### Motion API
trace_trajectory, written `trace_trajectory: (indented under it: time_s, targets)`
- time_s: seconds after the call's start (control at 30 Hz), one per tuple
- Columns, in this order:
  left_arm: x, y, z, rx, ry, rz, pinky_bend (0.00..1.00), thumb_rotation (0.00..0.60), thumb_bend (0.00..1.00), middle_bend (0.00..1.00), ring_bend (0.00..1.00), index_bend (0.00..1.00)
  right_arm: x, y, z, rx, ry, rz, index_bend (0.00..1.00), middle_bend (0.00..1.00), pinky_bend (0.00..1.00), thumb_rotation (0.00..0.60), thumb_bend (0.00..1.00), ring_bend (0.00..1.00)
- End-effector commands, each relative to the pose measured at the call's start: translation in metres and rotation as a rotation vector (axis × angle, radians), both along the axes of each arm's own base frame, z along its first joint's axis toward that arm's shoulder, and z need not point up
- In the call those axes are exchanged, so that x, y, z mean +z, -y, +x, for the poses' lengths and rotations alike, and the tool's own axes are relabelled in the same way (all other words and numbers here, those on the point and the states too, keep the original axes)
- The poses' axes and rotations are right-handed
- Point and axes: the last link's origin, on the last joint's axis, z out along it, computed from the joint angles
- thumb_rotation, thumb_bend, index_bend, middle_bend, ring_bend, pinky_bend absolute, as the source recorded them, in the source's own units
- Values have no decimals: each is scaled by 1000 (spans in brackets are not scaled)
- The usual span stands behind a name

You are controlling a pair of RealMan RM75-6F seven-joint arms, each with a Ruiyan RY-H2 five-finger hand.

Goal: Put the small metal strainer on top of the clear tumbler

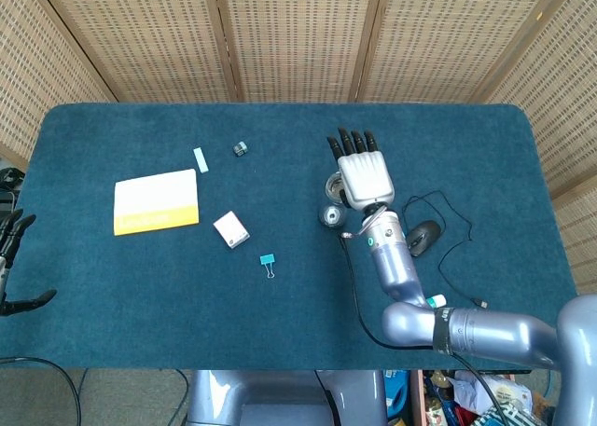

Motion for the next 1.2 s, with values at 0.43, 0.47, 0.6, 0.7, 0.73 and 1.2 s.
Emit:
trace_trajectory:
  time_s: [0.43,0.47,0.6,0.7,0.73,1.2]
  targets:
    - [1,0,-1,0,6,-1,0,600,79,0,0,0,17,-23,-1,91,0,41,113,0,0,600,573,0]
    - [1,0,-1,0,7,-3,0,600,79,0,0,0,20,-27,-3,101,1,43,126,0,0,600,585,0]
    - [0,0,0,-4,8,-6,0,600,79,0,0,0,27,-38,-14,118,8,55,186,0,0,600,637,0]
    - [0,1,1,-8,7,-10,0,600,78,0,0,0,33,-48,-25,129,4,59,197,0,0,600,660,0]
    - [0,1,1,-8,7,-11,0,600,78,0,0,0,35,-52,-29,133,7,59,201,0,0,600,669,0]
    - [-8,6,8,-31,-12,-26,0,600,79,0,0,0,48,-66,-65,128,-27,50,230,0,0,600,845,0]
